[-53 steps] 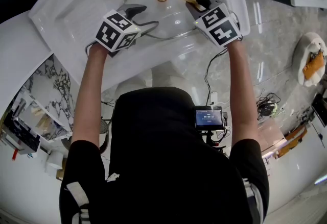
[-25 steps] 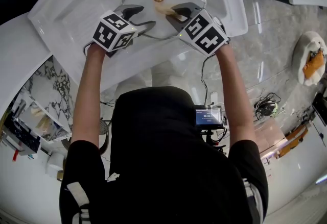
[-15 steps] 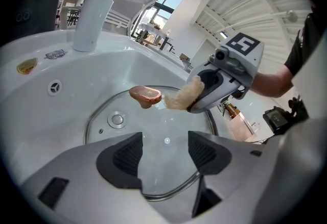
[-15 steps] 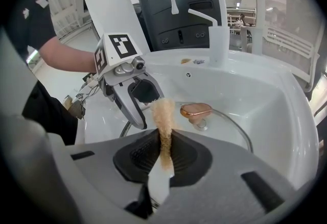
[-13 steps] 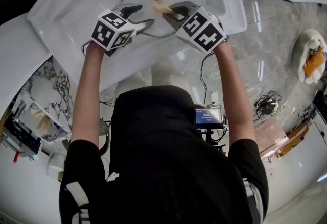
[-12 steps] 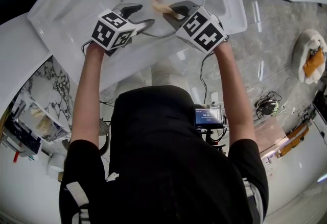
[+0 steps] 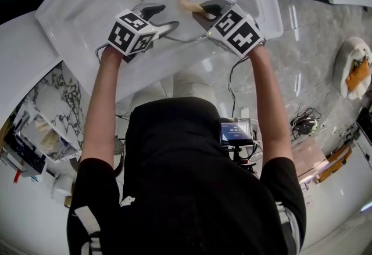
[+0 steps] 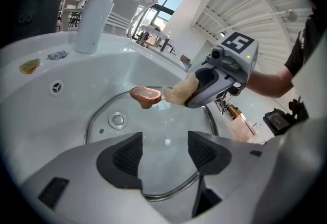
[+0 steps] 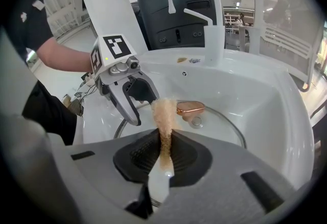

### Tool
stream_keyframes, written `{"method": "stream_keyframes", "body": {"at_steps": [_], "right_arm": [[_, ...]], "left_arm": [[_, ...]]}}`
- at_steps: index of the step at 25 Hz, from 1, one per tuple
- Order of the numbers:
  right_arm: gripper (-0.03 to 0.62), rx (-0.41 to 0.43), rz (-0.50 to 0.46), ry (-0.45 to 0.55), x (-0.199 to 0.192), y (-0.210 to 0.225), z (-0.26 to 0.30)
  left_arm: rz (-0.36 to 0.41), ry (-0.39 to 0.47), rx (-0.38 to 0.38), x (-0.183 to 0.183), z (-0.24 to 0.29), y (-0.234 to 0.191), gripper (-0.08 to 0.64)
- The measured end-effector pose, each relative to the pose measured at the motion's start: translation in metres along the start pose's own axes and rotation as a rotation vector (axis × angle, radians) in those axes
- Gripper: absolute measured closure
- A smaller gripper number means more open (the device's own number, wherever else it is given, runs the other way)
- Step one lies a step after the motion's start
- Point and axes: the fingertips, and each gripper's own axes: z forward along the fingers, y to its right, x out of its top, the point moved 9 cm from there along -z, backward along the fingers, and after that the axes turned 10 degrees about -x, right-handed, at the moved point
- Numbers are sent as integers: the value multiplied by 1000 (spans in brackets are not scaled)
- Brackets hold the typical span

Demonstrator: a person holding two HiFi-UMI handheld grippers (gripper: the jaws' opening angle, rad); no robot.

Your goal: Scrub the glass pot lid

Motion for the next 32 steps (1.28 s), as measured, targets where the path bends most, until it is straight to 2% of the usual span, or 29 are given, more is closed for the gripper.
{"method": "stream_keyframes", "body": {"at_steps": [16,24,29,32], "right_arm": [[568,-62,64,-90,-28,57,-8],[568,-128,78,-130,-34,75,-8],[566,-181,52,-160,-35,78,-9],[565,-185,40,-163,-38,77,-7]], "left_arm": [[-1,-3,-13,-1,0,-3,284],[0,-2,-16,-1,-1,-3,285],[-1,-2,-16,-1,-1,-3,285],[-1,-1,-13,-2,0,-3,285]]}}
